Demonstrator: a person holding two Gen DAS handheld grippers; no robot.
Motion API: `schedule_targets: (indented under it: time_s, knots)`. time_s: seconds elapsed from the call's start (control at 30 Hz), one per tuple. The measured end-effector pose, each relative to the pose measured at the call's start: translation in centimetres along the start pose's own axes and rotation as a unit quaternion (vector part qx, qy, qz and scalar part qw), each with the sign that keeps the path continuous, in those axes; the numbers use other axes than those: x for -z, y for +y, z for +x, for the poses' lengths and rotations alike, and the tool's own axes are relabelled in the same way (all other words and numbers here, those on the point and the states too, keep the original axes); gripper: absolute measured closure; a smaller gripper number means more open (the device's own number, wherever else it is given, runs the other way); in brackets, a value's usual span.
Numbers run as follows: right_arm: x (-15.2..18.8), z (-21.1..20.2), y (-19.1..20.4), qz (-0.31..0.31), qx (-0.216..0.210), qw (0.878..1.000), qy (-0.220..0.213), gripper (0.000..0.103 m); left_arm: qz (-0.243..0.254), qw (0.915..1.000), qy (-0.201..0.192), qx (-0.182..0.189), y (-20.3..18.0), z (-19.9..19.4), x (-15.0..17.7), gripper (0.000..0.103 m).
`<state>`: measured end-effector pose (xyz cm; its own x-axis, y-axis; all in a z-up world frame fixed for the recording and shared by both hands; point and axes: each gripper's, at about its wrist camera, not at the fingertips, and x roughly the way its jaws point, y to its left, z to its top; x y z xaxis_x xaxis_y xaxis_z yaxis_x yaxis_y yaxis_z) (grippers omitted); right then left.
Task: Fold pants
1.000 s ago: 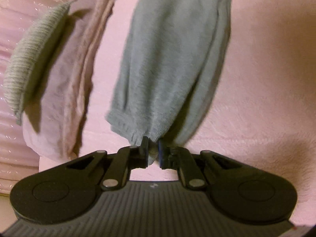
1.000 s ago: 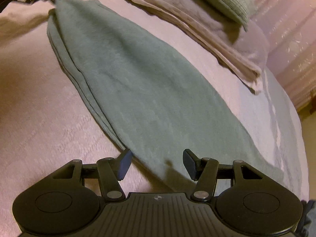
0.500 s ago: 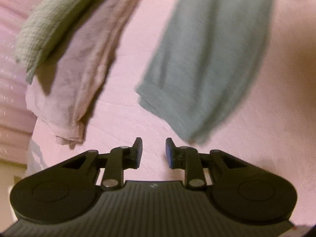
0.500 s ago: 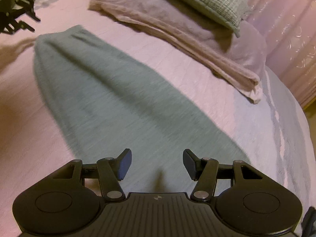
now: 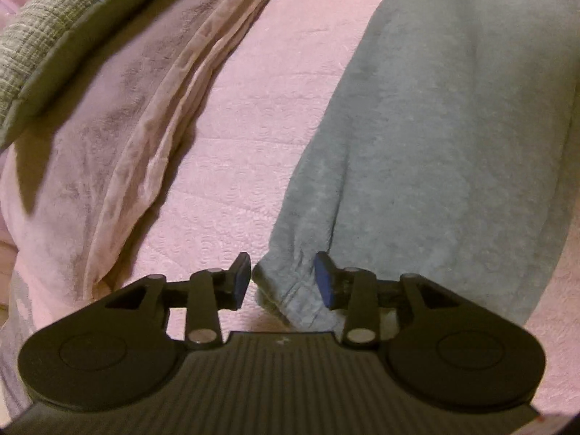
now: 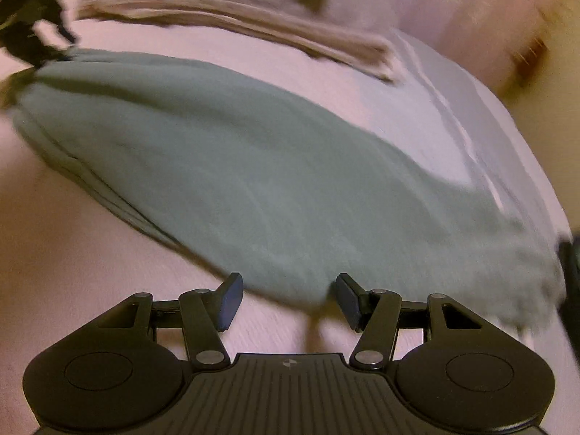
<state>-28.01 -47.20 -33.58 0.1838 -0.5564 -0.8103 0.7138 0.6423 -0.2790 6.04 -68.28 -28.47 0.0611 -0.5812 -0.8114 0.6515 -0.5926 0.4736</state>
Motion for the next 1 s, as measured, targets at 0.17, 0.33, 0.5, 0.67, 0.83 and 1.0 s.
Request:
schedule_targets:
  time_s: [0.17, 0.33, 0.5, 0.67, 0.83, 1.0]
  knots:
    - [0.7, -2.0, -4.3, 0.115, 0.024, 0.993, -0.010, 0.049, 0.027, 0.9979, -0.057, -0.014, -3.4, -6.0, -3.7, 0.071]
    - [1.5, -1.6, -8.1, 0.197, 0.034, 0.980, 0.004, 0.049, 0.076, 0.9813, -0.149, 0.096, -13.4, -10.2, -10.4, 0.069]
    - [3.7, -2.6, -11.0, 0.219, 0.033, 0.975, -0.005, 0.049, 0.156, 0.9499, -0.219, 0.161, -24.0, -10.6, -16.6, 0.067]
    - [6.8, -3.0, -12.9, 0.233, 0.013, 0.972, -0.004, 0.049, 0.234, 0.9280, -0.238, 0.166, -30.1, -8.2, -20.6, 0.063]
    - [9.2, -2.9, -13.8, 0.255, -0.014, 0.967, -0.004, 0.049, 0.257, 0.9269, -0.222, 0.160, -30.4, -6.1, -24.3, 0.091]
    - [8.7, -3.0, -12.6, 0.256, -0.052, 0.965, -0.030, 0.049, 0.173, 0.9447, -0.169, 0.222, -24.9, -4.8, -28.0, 0.096]
